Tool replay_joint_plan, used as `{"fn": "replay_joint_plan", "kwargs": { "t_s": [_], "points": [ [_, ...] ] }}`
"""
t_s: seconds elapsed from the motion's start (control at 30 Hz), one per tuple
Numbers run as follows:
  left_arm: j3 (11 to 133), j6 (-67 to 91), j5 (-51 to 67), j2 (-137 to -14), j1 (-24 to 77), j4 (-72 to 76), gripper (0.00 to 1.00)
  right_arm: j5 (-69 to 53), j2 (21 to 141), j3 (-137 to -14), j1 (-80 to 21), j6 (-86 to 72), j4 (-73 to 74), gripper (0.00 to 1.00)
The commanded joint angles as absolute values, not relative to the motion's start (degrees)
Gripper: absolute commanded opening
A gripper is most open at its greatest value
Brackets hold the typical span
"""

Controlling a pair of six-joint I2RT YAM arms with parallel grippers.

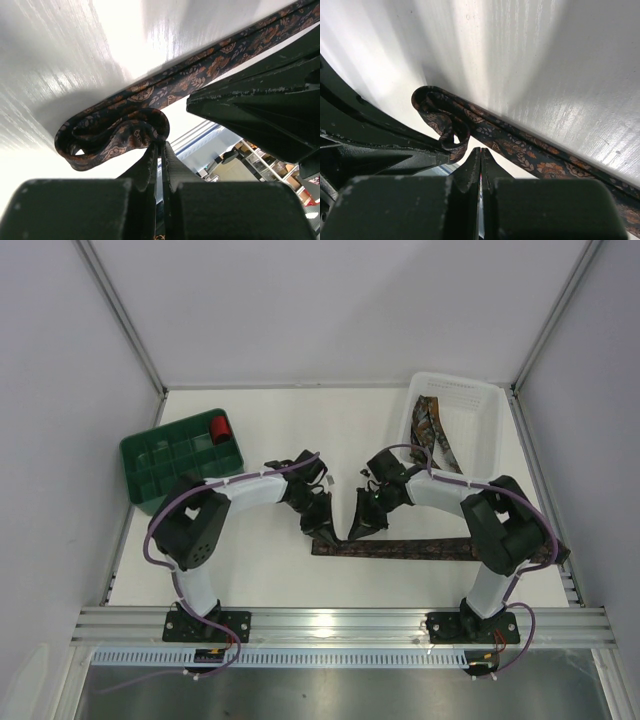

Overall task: Roll the ties
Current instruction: Roll the tie

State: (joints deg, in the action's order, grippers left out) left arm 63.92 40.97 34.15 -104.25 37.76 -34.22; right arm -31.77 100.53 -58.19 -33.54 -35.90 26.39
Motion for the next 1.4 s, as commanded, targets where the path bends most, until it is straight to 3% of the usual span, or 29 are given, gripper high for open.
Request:
{"fn": "replay_joint_plan", "kwargs": {
  "t_s": [0.0, 0.33, 1.37],
  "points": [
    [65.13, 40.25, 33.66, -104.76, 38.06, -31.82, 0.07, -33.56, 99.05, -58.89, -33.4, -35.77, 27.16, 0.02],
    [65.13, 39.82, 34.36, -106.52, 38.06, -29.44, 0.27, -33.75, 97.56, -58.54, -32.96, -35.94, 27.86, 0.02],
    [63.55, 36.65, 30.32, -94.4, 36.21, -35.07, 0.3, -35.15, 98.26, -62.92, -33.4, -36.74, 28.83, 0.02]
  ]
}}
